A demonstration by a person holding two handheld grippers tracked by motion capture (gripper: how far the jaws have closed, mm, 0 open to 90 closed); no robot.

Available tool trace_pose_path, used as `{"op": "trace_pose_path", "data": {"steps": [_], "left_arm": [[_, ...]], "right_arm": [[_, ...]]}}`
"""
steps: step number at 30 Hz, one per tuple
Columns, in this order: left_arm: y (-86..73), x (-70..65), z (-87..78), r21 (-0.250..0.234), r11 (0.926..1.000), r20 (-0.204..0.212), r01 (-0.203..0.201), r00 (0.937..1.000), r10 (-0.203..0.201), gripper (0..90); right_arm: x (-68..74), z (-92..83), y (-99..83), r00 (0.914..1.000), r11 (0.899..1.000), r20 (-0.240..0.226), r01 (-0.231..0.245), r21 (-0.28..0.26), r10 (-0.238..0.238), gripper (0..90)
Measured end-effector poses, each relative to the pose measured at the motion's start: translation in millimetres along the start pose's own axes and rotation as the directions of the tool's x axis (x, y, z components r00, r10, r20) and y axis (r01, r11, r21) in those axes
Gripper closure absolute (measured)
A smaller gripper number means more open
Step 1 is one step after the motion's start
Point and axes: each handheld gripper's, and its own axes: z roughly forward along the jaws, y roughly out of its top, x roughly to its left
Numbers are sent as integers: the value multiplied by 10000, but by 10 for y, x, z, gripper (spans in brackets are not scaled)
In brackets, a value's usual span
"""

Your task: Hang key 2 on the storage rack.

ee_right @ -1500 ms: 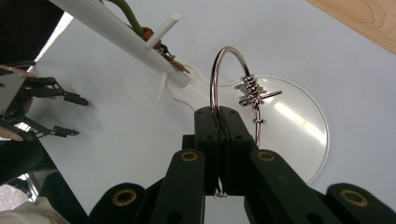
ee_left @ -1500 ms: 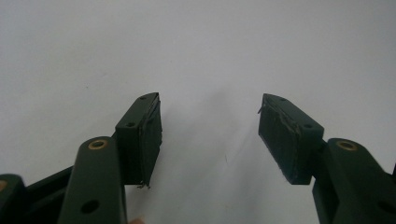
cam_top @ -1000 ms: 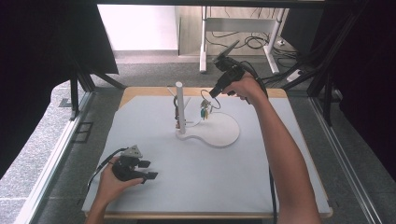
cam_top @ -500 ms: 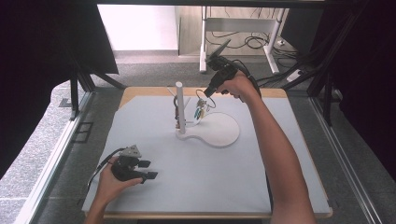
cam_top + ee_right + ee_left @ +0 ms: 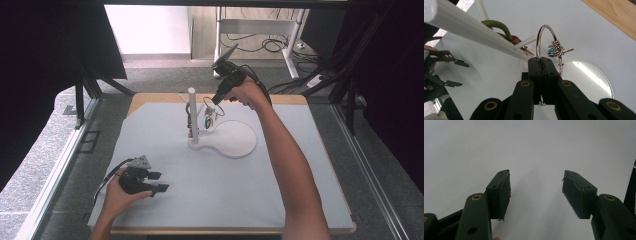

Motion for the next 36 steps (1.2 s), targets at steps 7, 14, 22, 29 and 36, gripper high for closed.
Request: {"op": "trace_pose_path", "data": {"steps": [7,14,22,29,36], "left_arm": [[1,1,0,-11,10000,-13,-44,10000,44,400],[0,-5,10,25,10000,0,8,10000,-8,398],[0,-5,11,73,10000,5,33,10000,-33,396],[-1,4,-3,91,9999,-20,-47,10000,47,396],[-3,-3,9,116,9999,-29,17,10000,-17,395]], "right_arm": [[49,97,20,9999,10000,-159,55,82,-54,875],[81,211,10,9995,9995,-266,183,264,-176,875],[117,318,-20,9988,9987,-398,295,406,-279,874],[139,402,-43,9977,9984,-580,371,438,-345,874],[144,513,-68,9970,9980,-694,386,500,-350,868]]}}
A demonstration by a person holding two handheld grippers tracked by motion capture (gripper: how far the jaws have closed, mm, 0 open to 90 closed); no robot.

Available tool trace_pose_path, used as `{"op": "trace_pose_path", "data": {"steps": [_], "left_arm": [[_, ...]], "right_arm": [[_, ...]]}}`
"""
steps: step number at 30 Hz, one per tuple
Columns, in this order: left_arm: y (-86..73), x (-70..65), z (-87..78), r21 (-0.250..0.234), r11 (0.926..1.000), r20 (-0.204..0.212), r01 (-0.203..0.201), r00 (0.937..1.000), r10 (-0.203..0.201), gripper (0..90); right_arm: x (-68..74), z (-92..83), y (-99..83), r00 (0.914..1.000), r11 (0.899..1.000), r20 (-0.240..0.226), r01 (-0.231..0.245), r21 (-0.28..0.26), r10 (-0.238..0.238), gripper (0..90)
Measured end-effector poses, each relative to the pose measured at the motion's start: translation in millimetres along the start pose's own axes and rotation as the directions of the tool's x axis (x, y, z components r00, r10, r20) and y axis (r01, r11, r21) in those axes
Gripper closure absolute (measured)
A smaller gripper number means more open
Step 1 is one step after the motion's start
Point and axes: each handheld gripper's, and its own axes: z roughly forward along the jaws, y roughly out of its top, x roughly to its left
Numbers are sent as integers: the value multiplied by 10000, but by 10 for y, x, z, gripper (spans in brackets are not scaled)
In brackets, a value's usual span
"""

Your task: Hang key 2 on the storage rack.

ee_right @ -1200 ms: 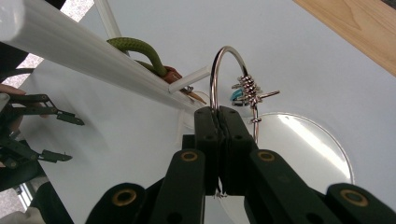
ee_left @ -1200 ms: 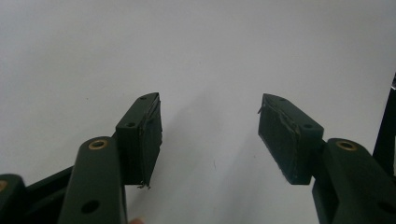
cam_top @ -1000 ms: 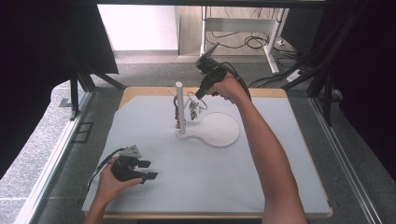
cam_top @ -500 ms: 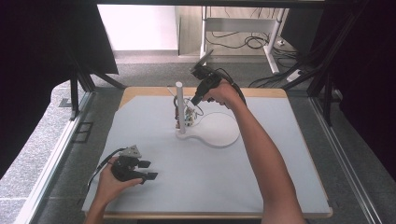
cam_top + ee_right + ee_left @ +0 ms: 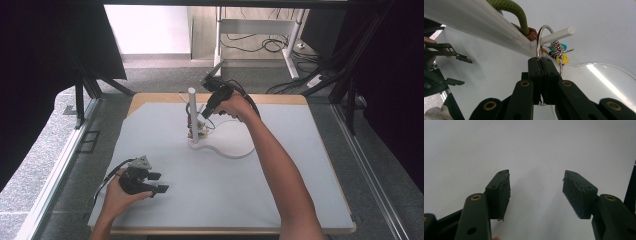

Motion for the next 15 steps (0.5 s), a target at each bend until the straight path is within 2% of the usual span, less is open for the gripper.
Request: {"op": "trace_pose_path", "data": {"steps": [8,15], "left_arm": [[0,8,-15,65,10000,-9,-67,10000,67,395],[-1,4,-16,20,10000,-14,-30,10000,30,395]], "right_arm": [[15,54,-18,9998,9999,-129,136,3,-136,850],[36,6,-62,9994,9997,-307,124,-206,-130,758]]}}
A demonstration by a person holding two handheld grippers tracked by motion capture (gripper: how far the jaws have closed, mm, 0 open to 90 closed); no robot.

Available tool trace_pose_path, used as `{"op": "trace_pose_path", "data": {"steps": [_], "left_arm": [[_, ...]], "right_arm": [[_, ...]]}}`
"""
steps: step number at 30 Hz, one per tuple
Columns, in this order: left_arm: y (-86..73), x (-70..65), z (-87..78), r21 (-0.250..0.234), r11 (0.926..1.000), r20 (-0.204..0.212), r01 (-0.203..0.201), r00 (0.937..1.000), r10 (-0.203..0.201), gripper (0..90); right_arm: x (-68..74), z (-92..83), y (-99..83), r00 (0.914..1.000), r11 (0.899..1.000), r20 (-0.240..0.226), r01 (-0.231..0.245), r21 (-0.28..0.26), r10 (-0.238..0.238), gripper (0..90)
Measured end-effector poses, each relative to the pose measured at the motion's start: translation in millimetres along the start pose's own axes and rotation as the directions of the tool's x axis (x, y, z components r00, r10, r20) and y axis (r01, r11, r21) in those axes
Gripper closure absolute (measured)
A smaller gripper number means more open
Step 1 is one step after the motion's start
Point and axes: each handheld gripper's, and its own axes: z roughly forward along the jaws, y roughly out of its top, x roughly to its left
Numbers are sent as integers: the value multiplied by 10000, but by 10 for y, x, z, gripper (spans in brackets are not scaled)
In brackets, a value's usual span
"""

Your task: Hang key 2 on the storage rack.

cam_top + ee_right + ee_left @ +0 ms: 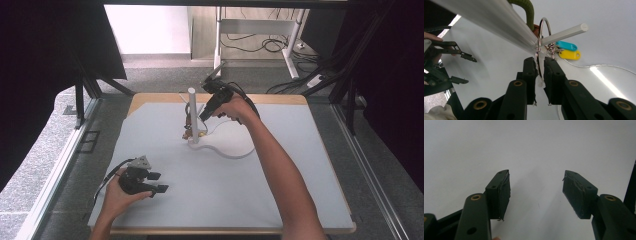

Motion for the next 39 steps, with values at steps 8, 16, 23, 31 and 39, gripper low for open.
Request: {"op": "trace_pose_path", "data": {"steps": [8,16,23,31,39], "left_arm": [[-2,-1,-34,-169,9997,-260,180,9995,-184,392],[-3,-6,-2,-111,9997,-481,228,9986,-233,380],[-18,-28,-40,-205,9996,-459,214,9987,-224,378],[-21,-22,-58,-330,9991,-496,260,9984,-276,368],[-22,-20,-56,-327,9991,-563,265,9980,-283,363]], "right_arm": [[9,-199,-175,9994,9966,242,252,-789,-233,573],[-26,-374,-669,9976,9816,442,612,-1808,-540,507],[-60,-377,-1368,9965,9663,775,501,-2526,-314,486],[-119,-292,-2119,9957,9406,923,200,-3390,121,483],[-137,-161,-2525,9941,9274,1000,-23,-3740,428,477]]}}
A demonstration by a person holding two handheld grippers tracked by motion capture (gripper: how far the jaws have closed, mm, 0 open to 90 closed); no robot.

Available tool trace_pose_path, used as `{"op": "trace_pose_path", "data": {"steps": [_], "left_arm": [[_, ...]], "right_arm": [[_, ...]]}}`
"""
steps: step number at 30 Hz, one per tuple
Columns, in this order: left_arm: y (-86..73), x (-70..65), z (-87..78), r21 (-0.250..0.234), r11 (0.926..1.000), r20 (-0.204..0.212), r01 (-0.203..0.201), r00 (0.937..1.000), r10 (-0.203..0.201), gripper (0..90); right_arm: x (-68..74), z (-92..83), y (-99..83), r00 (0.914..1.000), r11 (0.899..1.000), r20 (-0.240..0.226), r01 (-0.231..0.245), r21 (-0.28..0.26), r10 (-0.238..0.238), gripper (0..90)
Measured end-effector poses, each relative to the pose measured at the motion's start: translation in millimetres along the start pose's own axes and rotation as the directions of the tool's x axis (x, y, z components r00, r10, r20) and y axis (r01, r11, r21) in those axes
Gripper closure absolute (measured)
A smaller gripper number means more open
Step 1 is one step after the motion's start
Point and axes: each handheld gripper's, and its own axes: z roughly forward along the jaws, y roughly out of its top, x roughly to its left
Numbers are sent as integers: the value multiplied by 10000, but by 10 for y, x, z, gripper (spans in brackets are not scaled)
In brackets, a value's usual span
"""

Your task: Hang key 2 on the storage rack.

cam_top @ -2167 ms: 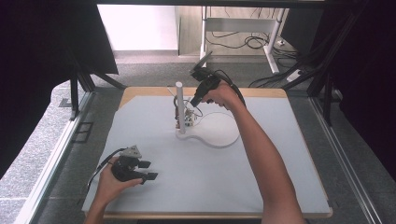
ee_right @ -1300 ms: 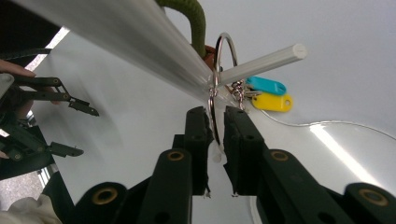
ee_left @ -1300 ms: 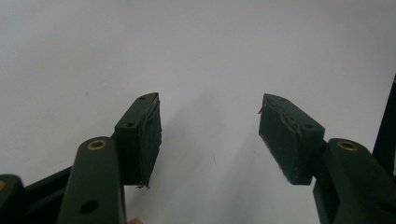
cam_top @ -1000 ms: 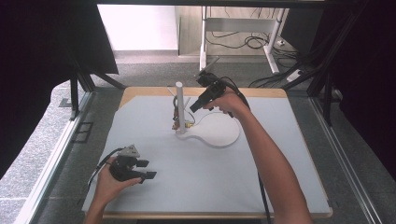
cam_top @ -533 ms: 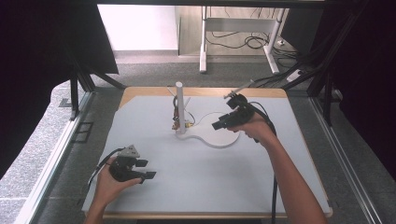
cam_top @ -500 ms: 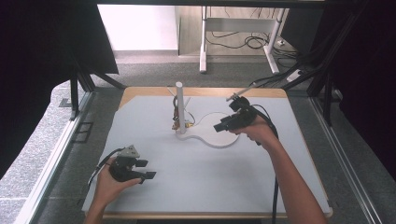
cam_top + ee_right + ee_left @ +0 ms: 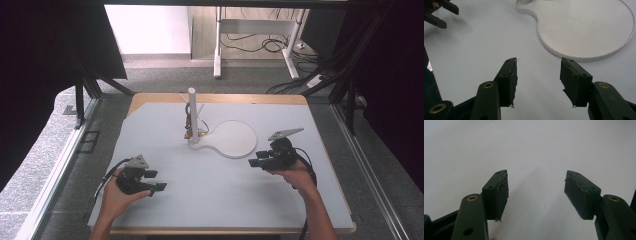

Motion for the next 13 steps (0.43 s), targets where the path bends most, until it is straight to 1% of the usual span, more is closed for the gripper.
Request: {"op": "trace_pose_path", "data": {"steps": [1,2,3,5,7,8,10,13], "left_arm": [[-2,-1,-1,2,10000,-1,-3,10000,3,363],[-3,-3,-2,11,10000,-11,-3,10000,3,363],[-3,-4,-2,17,10000,-7,-7,10000,7,363],[-3,-4,6,33,10000,-13,-7,10000,7,364],[0,-7,20,80,10000,-24,-4,10000,4,363],[0,-7,20,80,10000,-24,-4,10000,4,363],[3,-5,24,82,10000,-22,4,10000,-3,363],[5,0,19,76,10000,-57,18,10000,-18,362]], "right_arm": [[25,-5,-107,9999,9999,116,-56,-127,57,478],[25,-5,-107,9999,9999,116,-56,-127,57,478],[45,-2,-175,9996,9998,269,-54,-184,59,479],[71,15,-259,9992,9999,404,-15,-154,21,479],[84,37,-358,9991,9998,423,-20,-222,29,471],[84,37,-358,9991,9998,423,-20,-222,29,471],[82,33,-392,9983,9991,580,-53,-421,77,445],[75,7,-408,9937,9965,1094,-140,-825,230,411]]}}
